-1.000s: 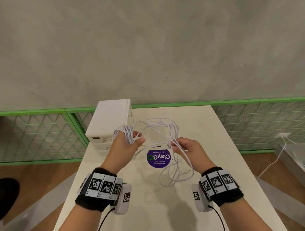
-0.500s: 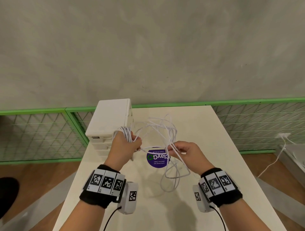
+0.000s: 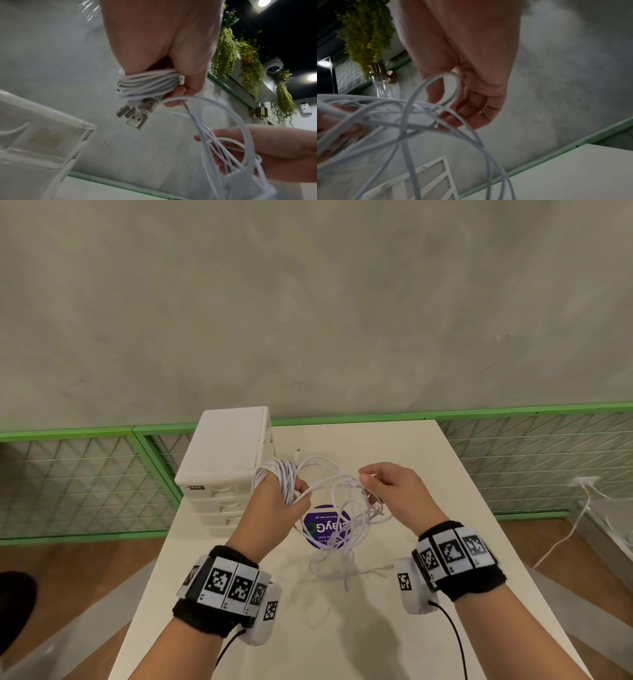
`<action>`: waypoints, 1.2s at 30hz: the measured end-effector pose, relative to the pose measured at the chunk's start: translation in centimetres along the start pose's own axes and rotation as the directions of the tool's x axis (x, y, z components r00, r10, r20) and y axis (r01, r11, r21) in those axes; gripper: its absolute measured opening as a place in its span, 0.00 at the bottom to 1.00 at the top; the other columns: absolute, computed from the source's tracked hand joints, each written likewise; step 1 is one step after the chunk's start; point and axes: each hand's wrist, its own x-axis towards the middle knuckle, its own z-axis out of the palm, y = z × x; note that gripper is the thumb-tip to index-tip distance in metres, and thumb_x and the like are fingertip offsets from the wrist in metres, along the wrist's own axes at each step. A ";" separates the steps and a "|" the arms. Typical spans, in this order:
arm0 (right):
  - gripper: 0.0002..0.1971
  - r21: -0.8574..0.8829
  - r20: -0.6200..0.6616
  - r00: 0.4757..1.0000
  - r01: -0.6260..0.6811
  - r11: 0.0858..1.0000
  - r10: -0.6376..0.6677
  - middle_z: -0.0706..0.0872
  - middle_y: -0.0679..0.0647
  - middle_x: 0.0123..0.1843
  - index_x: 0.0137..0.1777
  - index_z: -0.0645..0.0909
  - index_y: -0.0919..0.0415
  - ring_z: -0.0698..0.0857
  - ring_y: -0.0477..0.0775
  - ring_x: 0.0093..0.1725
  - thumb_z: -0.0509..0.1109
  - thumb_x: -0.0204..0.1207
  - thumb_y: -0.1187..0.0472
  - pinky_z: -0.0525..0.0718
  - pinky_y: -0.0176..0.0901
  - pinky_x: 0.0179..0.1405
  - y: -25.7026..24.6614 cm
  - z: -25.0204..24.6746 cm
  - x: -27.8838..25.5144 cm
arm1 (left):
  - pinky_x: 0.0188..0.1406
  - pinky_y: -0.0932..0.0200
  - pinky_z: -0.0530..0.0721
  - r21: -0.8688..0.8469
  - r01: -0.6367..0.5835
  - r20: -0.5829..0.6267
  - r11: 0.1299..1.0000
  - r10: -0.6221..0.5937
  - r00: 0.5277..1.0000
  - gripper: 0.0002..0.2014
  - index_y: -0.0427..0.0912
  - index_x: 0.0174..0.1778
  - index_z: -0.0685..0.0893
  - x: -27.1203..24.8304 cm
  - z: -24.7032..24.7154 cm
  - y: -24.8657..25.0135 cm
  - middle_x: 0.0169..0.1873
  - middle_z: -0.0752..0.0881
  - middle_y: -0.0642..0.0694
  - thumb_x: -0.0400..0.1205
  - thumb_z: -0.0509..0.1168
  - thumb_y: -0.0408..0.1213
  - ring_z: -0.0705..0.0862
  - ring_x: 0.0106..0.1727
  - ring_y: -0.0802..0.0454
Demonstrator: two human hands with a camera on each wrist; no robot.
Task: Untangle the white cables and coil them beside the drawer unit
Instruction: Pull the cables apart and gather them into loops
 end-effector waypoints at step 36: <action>0.10 0.398 0.352 0.922 -0.301 0.867 0.159 0.89 0.54 0.35 0.48 0.87 0.66 0.86 0.49 0.32 0.65 0.80 0.63 0.84 0.36 0.34 -2.8 3.1 -2.4 | 0.32 0.66 0.70 0.084 -0.017 0.135 0.996 0.005 0.991 0.12 0.40 0.37 0.75 -0.4 -0.5 -0.1 0.31 0.77 0.48 0.78 0.71 0.42 0.75 0.33 0.55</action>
